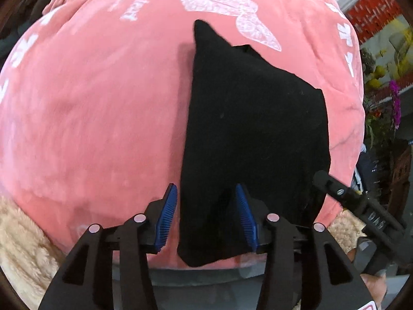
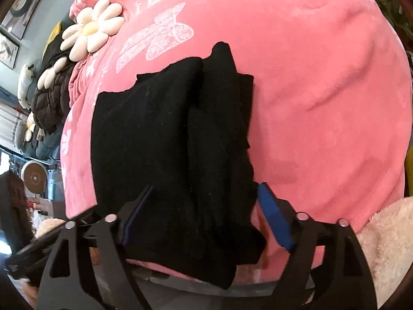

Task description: Fold small clothes

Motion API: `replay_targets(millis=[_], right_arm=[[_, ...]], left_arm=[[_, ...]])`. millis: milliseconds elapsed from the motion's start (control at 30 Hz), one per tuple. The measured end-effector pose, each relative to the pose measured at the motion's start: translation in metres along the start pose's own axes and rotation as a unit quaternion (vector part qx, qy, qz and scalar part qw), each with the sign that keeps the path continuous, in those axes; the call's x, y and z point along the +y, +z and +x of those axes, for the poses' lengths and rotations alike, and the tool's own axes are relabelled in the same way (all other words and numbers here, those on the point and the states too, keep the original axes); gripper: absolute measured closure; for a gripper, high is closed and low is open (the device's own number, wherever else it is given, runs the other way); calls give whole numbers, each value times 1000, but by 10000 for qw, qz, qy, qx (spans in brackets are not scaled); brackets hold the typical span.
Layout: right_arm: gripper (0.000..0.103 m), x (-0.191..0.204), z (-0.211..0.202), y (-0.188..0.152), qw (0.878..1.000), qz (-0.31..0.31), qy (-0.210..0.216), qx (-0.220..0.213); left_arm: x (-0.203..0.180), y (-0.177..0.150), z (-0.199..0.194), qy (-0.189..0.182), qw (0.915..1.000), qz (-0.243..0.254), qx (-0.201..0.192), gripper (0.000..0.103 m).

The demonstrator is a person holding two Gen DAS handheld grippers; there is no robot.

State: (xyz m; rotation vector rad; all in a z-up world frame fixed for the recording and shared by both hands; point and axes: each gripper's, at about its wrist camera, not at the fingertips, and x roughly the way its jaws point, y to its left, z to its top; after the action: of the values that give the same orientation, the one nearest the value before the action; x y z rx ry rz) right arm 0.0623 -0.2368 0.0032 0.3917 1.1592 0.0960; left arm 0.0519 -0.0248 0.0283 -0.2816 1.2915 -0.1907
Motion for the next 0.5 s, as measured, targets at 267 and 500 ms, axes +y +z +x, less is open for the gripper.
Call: replay_targets(millis=[267,500], right_arm=[[17,-3,23,-5,9998,165,64,126],[8,-7,34,-3,9992,328,197,139]], left_arm=[[-22,15,23,322,9983,480,114,43],[-10,20,40,231,9988,323,293,33]])
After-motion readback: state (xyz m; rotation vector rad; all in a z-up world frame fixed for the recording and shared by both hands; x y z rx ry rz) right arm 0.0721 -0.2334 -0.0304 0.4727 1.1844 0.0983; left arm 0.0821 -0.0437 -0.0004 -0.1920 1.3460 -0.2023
